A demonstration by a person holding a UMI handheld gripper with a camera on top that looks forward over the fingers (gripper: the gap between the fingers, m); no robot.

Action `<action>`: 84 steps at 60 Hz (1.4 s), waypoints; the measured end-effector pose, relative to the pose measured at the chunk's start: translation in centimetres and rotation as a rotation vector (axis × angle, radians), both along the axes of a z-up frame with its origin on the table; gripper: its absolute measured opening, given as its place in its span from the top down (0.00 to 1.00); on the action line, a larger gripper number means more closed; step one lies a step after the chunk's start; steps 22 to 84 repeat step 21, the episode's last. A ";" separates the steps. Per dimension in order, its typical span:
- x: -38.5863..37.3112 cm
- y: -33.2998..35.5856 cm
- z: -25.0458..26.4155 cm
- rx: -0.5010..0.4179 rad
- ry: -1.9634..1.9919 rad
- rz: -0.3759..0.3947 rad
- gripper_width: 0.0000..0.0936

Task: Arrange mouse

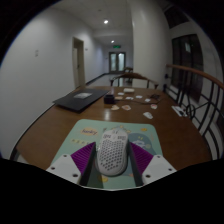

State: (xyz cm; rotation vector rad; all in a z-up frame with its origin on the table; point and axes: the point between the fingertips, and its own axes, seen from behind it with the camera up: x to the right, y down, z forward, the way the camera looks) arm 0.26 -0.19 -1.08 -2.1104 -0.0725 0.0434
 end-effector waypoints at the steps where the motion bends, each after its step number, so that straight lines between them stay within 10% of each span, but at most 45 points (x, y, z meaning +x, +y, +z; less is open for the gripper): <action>1: -0.3 -0.4 0.1 -0.014 0.009 0.019 0.28; 13: 0.3 -5.8 4.5 -0.016 0.051 0.117 0.10; 84: 3.7 -9.1 6.8 0.022 0.031 0.093 0.10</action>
